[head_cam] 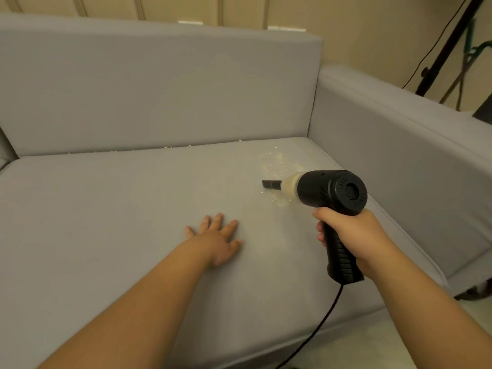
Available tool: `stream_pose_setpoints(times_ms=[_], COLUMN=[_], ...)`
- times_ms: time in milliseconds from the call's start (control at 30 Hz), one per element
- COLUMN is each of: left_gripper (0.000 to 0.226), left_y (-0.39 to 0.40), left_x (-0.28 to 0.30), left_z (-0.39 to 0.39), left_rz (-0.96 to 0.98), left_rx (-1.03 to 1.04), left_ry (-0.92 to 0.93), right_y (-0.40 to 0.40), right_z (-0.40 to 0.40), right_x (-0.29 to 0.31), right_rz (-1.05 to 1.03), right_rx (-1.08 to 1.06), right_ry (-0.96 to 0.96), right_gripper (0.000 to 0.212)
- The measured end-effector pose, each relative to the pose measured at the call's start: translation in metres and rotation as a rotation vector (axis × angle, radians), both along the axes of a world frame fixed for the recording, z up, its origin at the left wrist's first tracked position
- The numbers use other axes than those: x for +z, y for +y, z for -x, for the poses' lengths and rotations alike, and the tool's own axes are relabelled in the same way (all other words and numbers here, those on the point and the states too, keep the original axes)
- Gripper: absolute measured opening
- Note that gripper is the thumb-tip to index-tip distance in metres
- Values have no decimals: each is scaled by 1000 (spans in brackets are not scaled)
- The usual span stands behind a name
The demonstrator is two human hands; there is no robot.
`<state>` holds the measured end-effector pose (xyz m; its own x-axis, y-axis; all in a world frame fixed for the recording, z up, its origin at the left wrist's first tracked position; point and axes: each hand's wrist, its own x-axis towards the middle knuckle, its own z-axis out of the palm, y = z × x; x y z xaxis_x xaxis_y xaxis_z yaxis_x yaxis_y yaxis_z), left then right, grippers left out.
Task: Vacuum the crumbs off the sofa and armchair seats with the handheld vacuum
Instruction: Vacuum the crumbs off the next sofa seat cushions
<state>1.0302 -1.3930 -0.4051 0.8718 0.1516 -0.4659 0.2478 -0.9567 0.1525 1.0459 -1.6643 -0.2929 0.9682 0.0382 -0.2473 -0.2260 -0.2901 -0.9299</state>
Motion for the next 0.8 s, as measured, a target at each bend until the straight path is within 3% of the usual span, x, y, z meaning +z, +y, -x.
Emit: stream_pose_setpoints(times_ms=[233, 467, 800], left_gripper=[69, 68, 66], left_y=[-5, -26, -36], left_x=[-1, 0, -8], left_z=[2, -4, -18], left_rz=[-1, 17, 0], left_rx=[14, -1, -74], left_ry=[24, 5, -38], right_y=[-11, -18, -9], right_z=[4, 4, -22], right_x=[-4, -12, -28], right_rz=[44, 165, 150], right_rx=[45, -4, -3], right_ry=[35, -51, -30], right_gripper=[18, 20, 20])
